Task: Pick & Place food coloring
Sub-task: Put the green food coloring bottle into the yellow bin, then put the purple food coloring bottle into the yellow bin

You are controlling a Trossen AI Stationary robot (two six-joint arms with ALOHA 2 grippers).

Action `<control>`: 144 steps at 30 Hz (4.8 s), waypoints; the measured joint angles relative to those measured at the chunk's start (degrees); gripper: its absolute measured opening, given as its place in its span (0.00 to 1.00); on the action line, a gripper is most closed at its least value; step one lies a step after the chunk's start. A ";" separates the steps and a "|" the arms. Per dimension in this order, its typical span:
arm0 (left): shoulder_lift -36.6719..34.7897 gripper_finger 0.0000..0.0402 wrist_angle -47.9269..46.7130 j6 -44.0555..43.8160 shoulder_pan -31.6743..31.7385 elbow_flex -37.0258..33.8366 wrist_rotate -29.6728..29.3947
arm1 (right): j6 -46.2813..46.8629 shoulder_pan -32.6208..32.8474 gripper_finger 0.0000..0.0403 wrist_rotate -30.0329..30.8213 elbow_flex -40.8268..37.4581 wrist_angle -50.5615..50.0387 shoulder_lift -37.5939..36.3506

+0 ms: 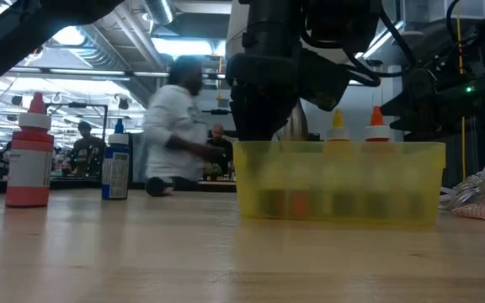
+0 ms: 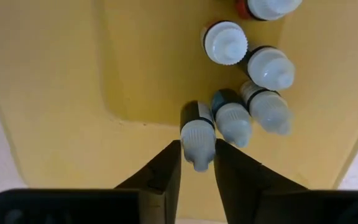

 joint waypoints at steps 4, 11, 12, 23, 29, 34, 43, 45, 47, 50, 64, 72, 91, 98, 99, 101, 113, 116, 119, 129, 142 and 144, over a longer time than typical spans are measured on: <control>0.00 0.29 -0.05 -0.59 0.00 0.00 -0.37 | 0.01 -0.01 0.88 0.00 0.00 0.01 -0.01; 0.00 0.41 -0.68 0.13 0.00 0.25 -1.05 | 0.01 0.01 0.88 0.00 0.02 0.00 -0.01; 0.00 0.43 -1.29 0.14 0.00 0.84 -1.20 | 0.01 0.01 0.88 0.00 0.00 -0.01 -0.01; -5.91 0.57 -2.28 -6.36 0.03 2.16 -4.05 | 0.01 0.00 0.88 0.00 0.00 -0.01 0.02; -8.88 0.63 -2.36 -14.47 -0.37 -1.95 -4.94 | 0.01 0.01 0.88 0.00 0.01 0.00 0.02; -14.01 0.65 0.10 -17.61 -1.24 -10.30 -5.33 | -0.01 0.01 0.88 0.00 0.00 -0.01 0.01; -31.45 0.66 13.36 -25.77 -1.85 -31.89 -6.91 | 0.01 0.01 0.88 0.00 0.00 -0.02 0.02; -34.66 0.66 13.39 -28.08 -1.05 -36.14 -8.33 | -0.01 0.01 0.88 0.00 0.00 -0.02 0.02; -37.68 0.66 13.36 -30.50 0.16 -40.02 -10.24 | -0.01 0.00 0.88 0.00 0.01 0.00 0.02; -42.92 0.66 13.56 -33.63 1.86 -44.73 -12.80 | 0.01 0.00 0.88 0.00 0.01 -0.01 0.01; -60.68 0.66 14.30 -37.76 14.63 -55.32 -12.73 | 0.01 -0.01 0.88 0.00 0.00 -0.01 0.01; -61.04 0.66 14.54 -32.42 29.34 -53.72 -4.62 | 0.01 0.01 0.88 0.00 0.02 -0.01 0.01; -33.22 0.66 0.15 -29.70 49.65 -31.97 6.34 | 0.01 0.00 0.88 0.00 0.00 0.01 0.01; -23.42 0.66 -5.30 -30.57 51.83 -25.47 9.61 | 0.01 0.01 0.88 0.00 0.00 -0.02 0.00; -22.25 0.66 -5.51 -30.56 52.13 -25.14 10.48 | 0.01 0.00 0.88 0.00 0.00 -0.02 0.02; -20.07 0.66 -5.66 -30.55 52.76 -24.68 12.99 | 0.01 0.01 0.88 0.00 0.00 0.00 0.02; -10.75 0.66 -5.11 -30.65 56.15 -23.85 18.31 | 0.00 0.00 0.88 0.00 0.00 0.01 0.01; -9.51 0.66 -4.22 -30.35 56.39 -23.85 18.08 | 0.01 0.01 0.88 0.00 0.00 0.00 0.02; -8.23 0.66 -2.64 -30.66 56.37 -23.82 18.36 | 0.01 0.00 0.88 0.00 0.02 -0.01 0.00; -6.35 0.66 -1.82 -30.81 55.76 -23.82 19.50 | 0.01 0.01 0.88 0.00 0.00 -0.01 0.01; -6.32 0.66 -1.47 -30.85 55.78 -23.85 18.87 | 0.01 0.01 0.88 0.00 0.00 0.00 0.01; -6.32 0.66 -1.32 -30.81 55.78 -23.85 18.22 | 0.01 0.01 0.88 0.00 0.00 -0.01 0.02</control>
